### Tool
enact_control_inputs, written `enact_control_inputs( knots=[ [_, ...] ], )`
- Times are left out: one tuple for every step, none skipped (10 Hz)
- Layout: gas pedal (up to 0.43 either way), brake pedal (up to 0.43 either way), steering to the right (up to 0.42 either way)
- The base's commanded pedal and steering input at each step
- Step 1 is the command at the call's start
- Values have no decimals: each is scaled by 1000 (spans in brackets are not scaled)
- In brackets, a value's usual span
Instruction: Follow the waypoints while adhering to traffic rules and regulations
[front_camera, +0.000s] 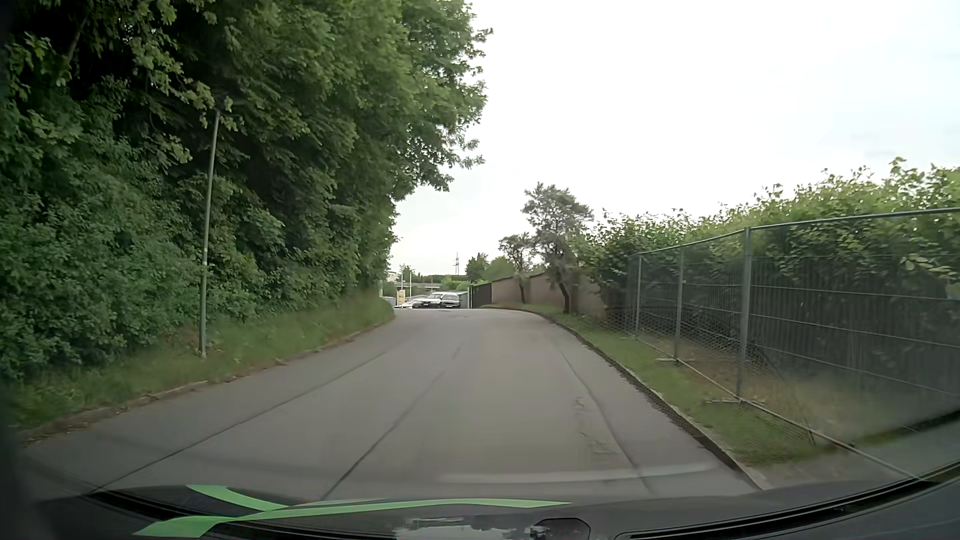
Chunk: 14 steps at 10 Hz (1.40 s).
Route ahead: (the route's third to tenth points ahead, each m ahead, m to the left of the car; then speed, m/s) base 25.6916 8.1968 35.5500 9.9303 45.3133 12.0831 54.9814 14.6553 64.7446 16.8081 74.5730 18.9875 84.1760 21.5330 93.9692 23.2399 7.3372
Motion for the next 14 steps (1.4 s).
enact_control_inputs(
  knots=[
    [59,0,-10],
    [47,0,-10],
    [47,0,-10],
    [47,0,-9],
    [47,0,-8],
    [47,0,-7],
    [47,0,-6],
    [47,0,-5],
    [47,0,-5],
    [59,0,-5],
    [59,0,-5],
    [59,0,-5],
    [59,0,-5],
    [59,0,-5]
  ],
)
